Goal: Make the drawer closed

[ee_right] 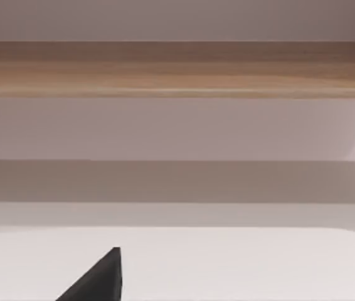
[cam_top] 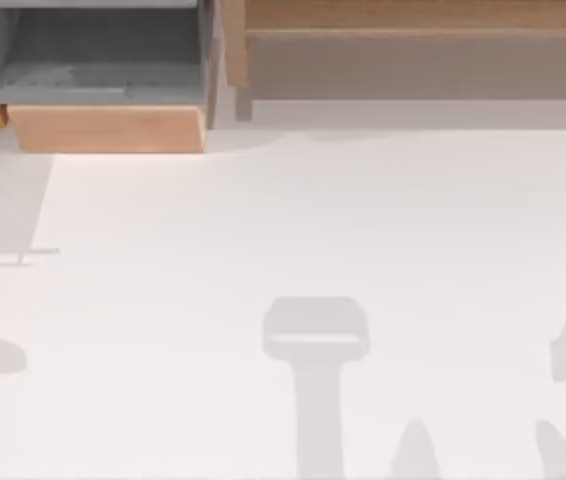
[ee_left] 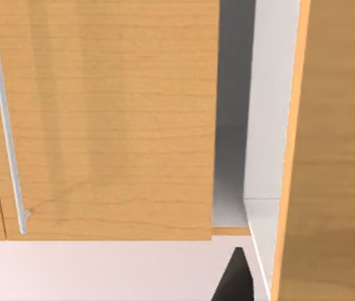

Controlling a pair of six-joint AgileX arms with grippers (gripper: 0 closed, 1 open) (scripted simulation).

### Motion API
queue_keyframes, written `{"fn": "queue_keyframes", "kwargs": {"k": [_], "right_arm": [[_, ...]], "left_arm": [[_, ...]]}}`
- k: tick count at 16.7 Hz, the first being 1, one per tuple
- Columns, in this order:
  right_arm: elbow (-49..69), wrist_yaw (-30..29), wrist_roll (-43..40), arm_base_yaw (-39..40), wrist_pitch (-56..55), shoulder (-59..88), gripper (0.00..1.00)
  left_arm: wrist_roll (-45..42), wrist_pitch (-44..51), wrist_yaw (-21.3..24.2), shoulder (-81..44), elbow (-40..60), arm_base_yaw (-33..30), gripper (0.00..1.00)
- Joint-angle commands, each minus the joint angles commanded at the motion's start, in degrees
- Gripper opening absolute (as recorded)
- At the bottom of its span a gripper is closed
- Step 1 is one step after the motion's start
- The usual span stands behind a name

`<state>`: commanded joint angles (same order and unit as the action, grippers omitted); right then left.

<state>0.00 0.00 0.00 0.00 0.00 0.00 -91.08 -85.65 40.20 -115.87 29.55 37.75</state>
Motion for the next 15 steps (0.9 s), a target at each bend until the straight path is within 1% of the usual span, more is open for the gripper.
{"fn": "queue_keyframes", "kwargs": {"k": [3, 4, 12, 15], "right_arm": [[0.0, 0.0, 0.0, 0.0, 0.0, 0.0, 1.0], [0.0, 0.0, 0.0, 0.0, 0.0, 0.0, 1.0], [0.0, 0.0, 0.0, 0.0, 0.0, 0.0, 1.0], [0.0, 0.0, 0.0, 0.0, 0.0, 0.0, 1.0]], "left_arm": [[0.0, 0.0, 0.0, 0.0, 0.0, 0.0, 0.02], [0.0, 0.0, 0.0, 0.0, 0.0, 0.0, 0.0], [0.2, 0.5, 0.0, -0.6, -0.1, 0.1, 0.0], [0.2, 1.9, -1.4, -1.6, 2.2, -1.3, 0.0]]}}
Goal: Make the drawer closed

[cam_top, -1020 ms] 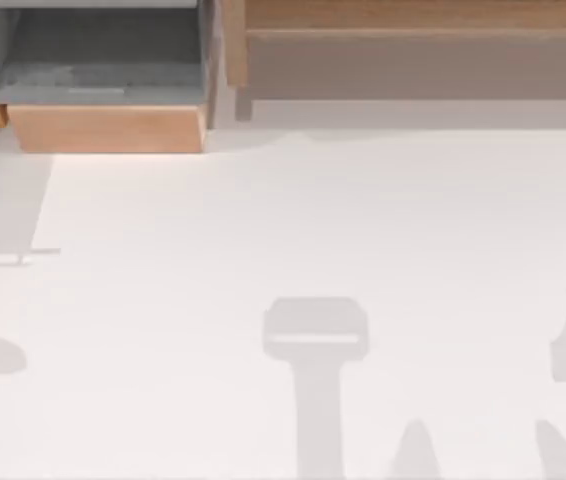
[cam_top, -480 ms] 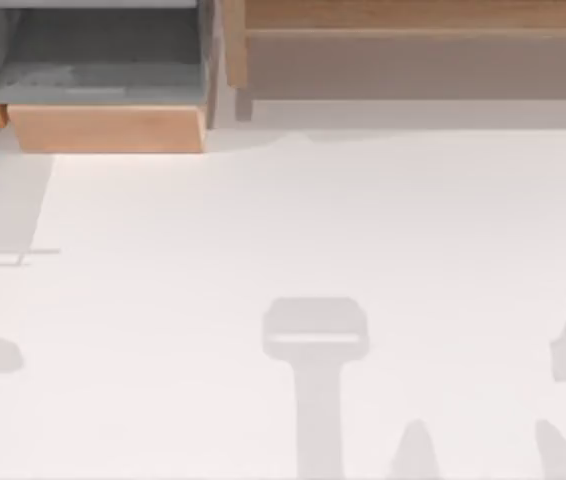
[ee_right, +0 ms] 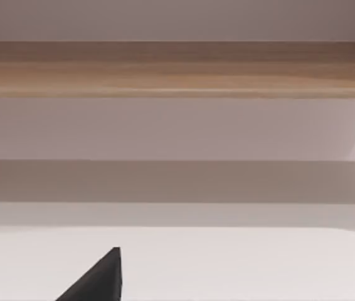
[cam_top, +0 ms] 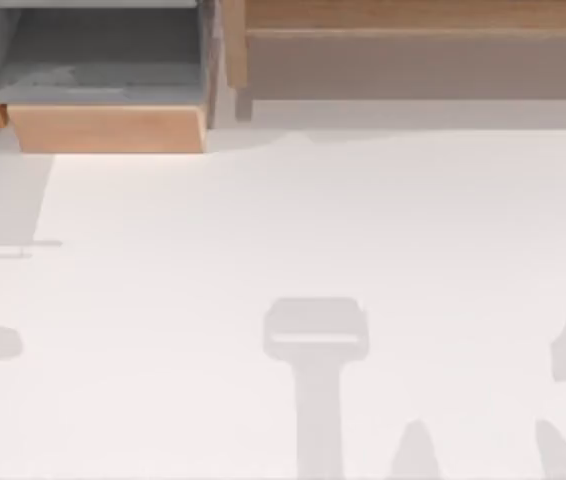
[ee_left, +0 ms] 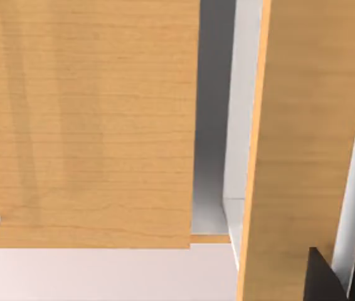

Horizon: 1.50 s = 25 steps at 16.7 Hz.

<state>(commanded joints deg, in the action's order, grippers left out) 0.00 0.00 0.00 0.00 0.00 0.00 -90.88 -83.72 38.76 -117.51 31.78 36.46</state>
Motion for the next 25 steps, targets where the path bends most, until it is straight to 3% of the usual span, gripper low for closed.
{"fn": "queue_keyframes", "kwargs": {"k": [8, 14, 25], "right_arm": [[0.0, 0.0, 0.0, 0.0, 0.0, 0.0, 1.0], [0.0, 0.0, 0.0, 0.0, 0.0, 0.0, 1.0], [0.0, 0.0, 0.0, 0.0, 0.0, 0.0, 1.0]], "left_arm": [[0.3, 5.6, -5.4, -4.1, 10.2, -5.5, 0.0], [0.3, 6.2, -5.7, -4.5, 10.8, -5.4, 0.0], [0.6, 13.5, -10.4, -10.5, 24.1, -10.3, 0.0]]}}
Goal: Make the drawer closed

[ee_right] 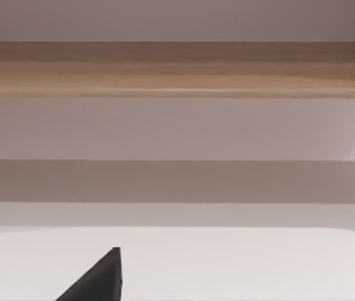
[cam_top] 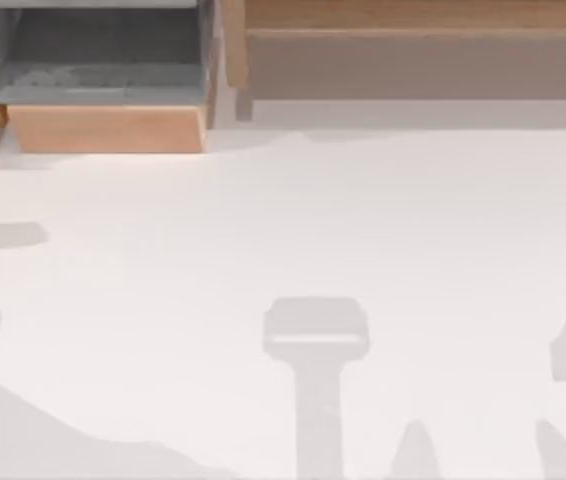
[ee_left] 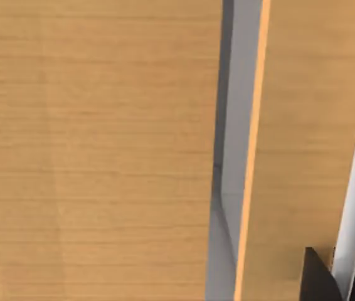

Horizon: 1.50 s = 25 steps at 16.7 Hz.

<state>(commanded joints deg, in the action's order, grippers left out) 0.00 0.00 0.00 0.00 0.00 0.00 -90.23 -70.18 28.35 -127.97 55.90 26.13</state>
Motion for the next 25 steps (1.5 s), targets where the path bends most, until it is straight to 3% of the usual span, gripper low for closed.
{"fn": "queue_keyframes", "kwargs": {"k": [4, 13, 18, 25], "right_arm": [[0.0, 0.0, 0.0, 0.0, 0.0, 0.0, 1.0], [0.0, 0.0, 0.0, 0.0, 0.0, 0.0, 1.0], [0.0, 0.0, 0.0, 0.0, 0.0, 0.0, 1.0], [0.0, 0.0, 0.0, 0.0, 0.0, 0.0, 1.0]], "left_arm": [[0.0, 0.4, -0.1, -0.2, 0.6, 0.2, 0.0], [0.3, 8.3, -3.6, -7.0, 15.3, -3.5, 0.0], [0.3, 8.6, -3.7, -7.3, 15.9, -3.6, 0.0], [0.3, 8.6, -3.7, -7.3, 15.9, -3.6, 0.53]]}}
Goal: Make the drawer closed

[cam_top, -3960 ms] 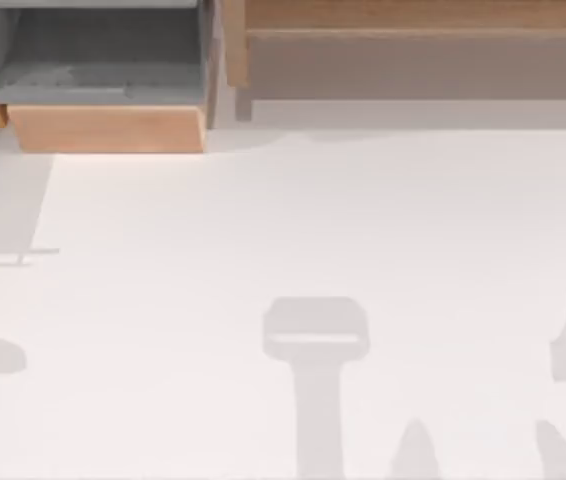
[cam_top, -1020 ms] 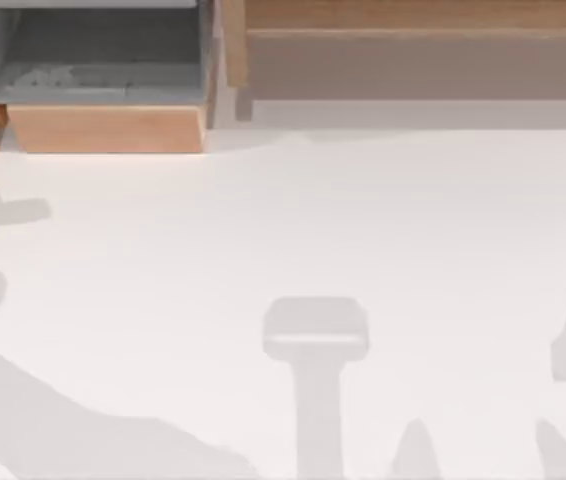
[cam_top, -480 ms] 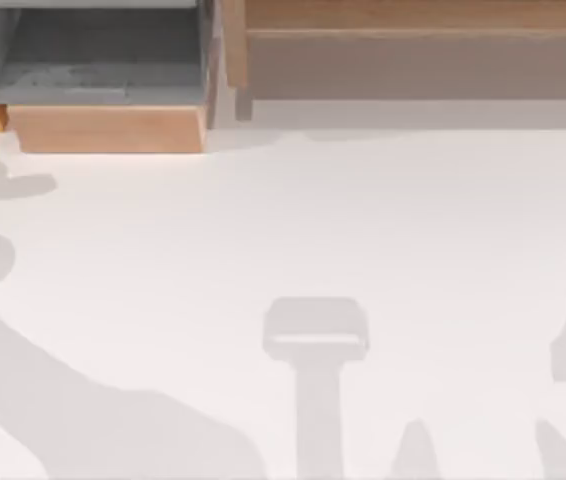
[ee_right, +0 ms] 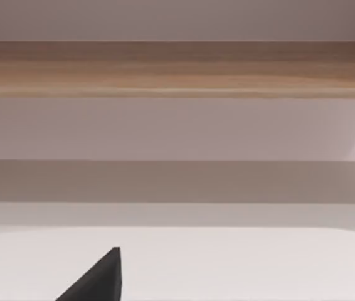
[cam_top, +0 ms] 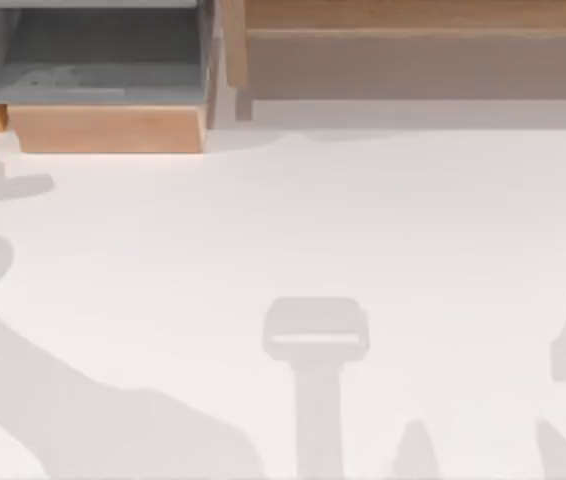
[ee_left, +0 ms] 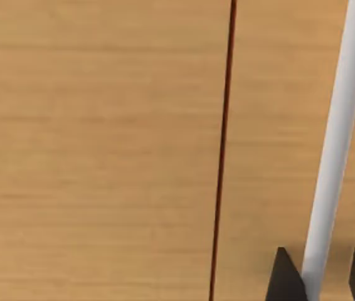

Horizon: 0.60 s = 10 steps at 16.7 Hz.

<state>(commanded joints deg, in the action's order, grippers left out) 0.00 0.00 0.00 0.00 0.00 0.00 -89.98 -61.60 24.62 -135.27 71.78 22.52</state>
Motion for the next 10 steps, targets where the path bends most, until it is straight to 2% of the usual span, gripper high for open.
{"fn": "queue_keyframes", "kwargs": {"k": [6, 10], "right_arm": [[0.0, 0.0, 0.0, 0.0, 0.0, 0.0, 1.0], [0.0, 0.0, 0.0, 0.0, 0.0, 0.0, 1.0]], "left_arm": [[0.0, 0.0, 0.0, 0.0, 0.0, 0.0, 0.98], [0.0, 0.0, 0.0, 0.0, 0.0, 0.0, 1.0]]}}
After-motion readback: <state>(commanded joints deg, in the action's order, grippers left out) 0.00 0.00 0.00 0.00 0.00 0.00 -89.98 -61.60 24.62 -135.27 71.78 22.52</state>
